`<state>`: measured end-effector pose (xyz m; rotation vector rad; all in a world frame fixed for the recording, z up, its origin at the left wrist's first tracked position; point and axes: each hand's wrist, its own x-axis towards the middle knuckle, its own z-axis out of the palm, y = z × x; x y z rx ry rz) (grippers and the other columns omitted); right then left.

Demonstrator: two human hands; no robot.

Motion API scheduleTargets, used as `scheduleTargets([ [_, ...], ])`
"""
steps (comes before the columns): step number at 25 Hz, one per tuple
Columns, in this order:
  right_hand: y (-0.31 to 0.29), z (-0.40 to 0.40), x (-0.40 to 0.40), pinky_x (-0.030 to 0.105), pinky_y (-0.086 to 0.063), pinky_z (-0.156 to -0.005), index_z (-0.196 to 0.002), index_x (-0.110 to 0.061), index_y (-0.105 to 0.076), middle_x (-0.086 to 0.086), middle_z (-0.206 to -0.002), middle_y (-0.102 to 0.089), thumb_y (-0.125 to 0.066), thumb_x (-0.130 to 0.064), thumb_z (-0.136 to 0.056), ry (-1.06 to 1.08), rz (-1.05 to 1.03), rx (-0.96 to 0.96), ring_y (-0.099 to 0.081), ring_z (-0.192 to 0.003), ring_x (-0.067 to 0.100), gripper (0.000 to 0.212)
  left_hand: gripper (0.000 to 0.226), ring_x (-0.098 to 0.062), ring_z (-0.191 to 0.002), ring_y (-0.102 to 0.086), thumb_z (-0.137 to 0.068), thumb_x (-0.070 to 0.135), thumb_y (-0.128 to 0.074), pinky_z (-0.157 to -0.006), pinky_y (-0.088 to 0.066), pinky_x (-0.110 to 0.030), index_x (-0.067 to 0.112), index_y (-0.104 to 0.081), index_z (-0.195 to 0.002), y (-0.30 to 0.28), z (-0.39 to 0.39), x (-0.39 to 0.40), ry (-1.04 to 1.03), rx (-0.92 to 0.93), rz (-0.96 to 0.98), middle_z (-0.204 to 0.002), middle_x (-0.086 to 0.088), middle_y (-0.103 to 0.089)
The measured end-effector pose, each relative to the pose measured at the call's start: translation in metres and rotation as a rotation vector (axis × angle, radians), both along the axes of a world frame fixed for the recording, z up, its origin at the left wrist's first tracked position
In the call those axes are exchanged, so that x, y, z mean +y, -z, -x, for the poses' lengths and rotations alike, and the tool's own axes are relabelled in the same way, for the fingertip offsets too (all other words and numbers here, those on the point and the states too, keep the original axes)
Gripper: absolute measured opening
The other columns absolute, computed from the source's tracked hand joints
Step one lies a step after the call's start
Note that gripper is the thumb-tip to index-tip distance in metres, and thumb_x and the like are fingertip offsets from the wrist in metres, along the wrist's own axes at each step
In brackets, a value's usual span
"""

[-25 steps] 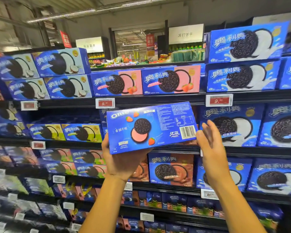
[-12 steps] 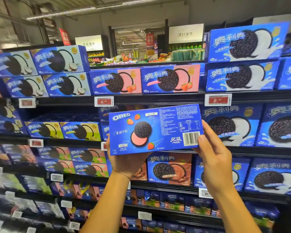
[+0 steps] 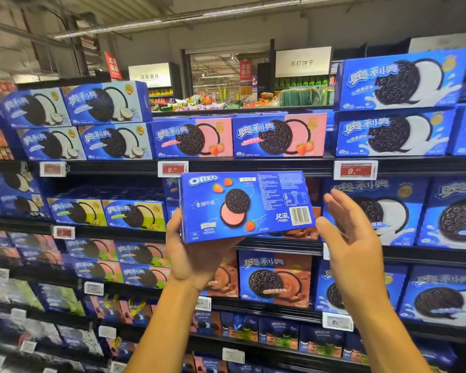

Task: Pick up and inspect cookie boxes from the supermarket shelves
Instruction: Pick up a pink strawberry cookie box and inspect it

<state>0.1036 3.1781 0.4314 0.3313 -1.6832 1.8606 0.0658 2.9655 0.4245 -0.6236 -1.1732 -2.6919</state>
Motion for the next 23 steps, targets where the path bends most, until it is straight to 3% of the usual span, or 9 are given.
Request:
scheduleTargets([
  [2,-0.005,-0.007,-0.01,0.012,-0.049,-0.093,-0.126,-0.04,-0.059,-0.021,-0.127,-0.066,-0.071,-0.02,-0.091,-0.092,-0.032,0.035,-0.056,-0.12,-0.01,0.041,0.06,-0.027,-0.116,-0.064,-0.073,0.059,-0.07,-0.093,-0.053,-0.051,0.023,-0.07,-0.121,-0.001,-0.002,0.002,-0.017,0.018,0.107,-0.127,-0.008,-0.067],
  [5,-0.013,-0.012,-0.03,0.005,-0.044,-0.089,-0.129,-0.042,-0.058,-0.027,-0.129,-0.063,-0.073,-0.046,-0.082,-0.251,-0.108,-0.039,-0.053,-0.122,-0.013,0.05,0.048,-0.021,-0.104,-0.07,-0.08,0.053,-0.068,-0.08,-0.057,-0.031,0.021,-0.072,-0.116,-0.006,-0.01,0.021,-0.084,0.051,0.293,-0.116,-0.006,-0.073],
  [7,-0.016,-0.013,-0.037,0.009,-0.047,-0.093,-0.135,-0.035,-0.055,-0.03,-0.125,-0.063,-0.074,-0.052,-0.08,-0.293,-0.13,-0.065,-0.055,-0.118,-0.015,0.061,0.045,-0.025,-0.105,-0.07,-0.084,0.046,-0.066,-0.083,-0.057,-0.034,0.018,-0.069,-0.119,-0.009,-0.016,0.034,-0.086,0.073,0.369,-0.118,-0.01,-0.072],
  [11,-0.015,-0.014,-0.039,0.037,-0.05,-0.105,-0.138,-0.021,-0.056,-0.006,-0.133,-0.066,-0.07,-0.041,-0.076,-0.274,-0.079,-0.071,-0.062,-0.121,0.006,0.067,0.049,-0.024,-0.117,-0.064,-0.089,0.05,-0.057,-0.094,-0.054,-0.033,0.021,-0.062,-0.129,-0.013,-0.022,0.045,-0.102,0.094,0.487,-0.125,-0.005,-0.069],
  [13,-0.015,-0.013,-0.035,0.035,-0.053,-0.101,-0.136,-0.019,-0.059,-0.004,-0.128,-0.069,-0.077,-0.036,-0.078,-0.281,-0.029,-0.06,-0.065,-0.117,0.008,0.063,0.052,-0.018,-0.122,-0.061,-0.091,0.06,-0.049,-0.096,-0.052,-0.03,0.028,-0.062,-0.13,-0.015,-0.022,0.047,-0.077,0.081,0.495,-0.13,0.0,-0.066],
  [16,-0.016,-0.007,-0.021,0.023,-0.056,-0.084,-0.118,-0.027,-0.073,-0.006,-0.114,-0.076,-0.075,-0.032,-0.083,-0.299,0.01,-0.049,-0.071,-0.104,0.009,0.036,0.053,-0.012,-0.135,-0.048,-0.092,0.063,-0.041,-0.105,-0.042,-0.037,0.036,-0.055,-0.135,-0.012,-0.016,0.043,-0.051,0.053,0.502,-0.139,0.011,-0.058],
  [18,-0.016,-0.001,-0.008,0.025,-0.057,-0.075,-0.103,-0.026,-0.078,-0.004,-0.103,-0.078,-0.074,-0.035,-0.078,-0.33,0.12,-0.101,-0.073,-0.092,0.011,0.028,0.047,-0.007,-0.132,-0.05,-0.086,0.057,-0.054,-0.103,-0.043,-0.037,0.039,-0.058,-0.129,-0.009,-0.011,0.034,-0.027,0.034,0.473,-0.138,0.013,-0.059],
  [20,-0.01,0.008,0.005,0.028,-0.058,-0.065,-0.094,-0.017,-0.078,0.002,-0.089,-0.076,-0.067,-0.036,-0.076,-0.371,0.381,-0.201,-0.07,-0.077,0.015,0.028,0.049,-0.011,-0.125,-0.058,-0.082,0.042,-0.067,-0.097,-0.051,-0.034,0.028,-0.059,-0.128,0.0,-0.006,0.021,-0.053,0.001,0.408,-0.134,0.005,-0.063],
  [23,0.004,0.02,0.017,0.028,-0.059,-0.058,-0.114,-0.01,-0.066,0.007,-0.087,-0.074,-0.054,-0.031,-0.093,-0.517,0.68,-0.33,-0.069,-0.072,0.017,0.032,0.031,-0.018,-0.118,-0.062,-0.09,0.014,-0.063,-0.088,-0.052,-0.027,0.015,-0.06,-0.121,0.024,0.004,-0.004,-0.363,-0.132,0.314,-0.129,-0.007,-0.065],
])
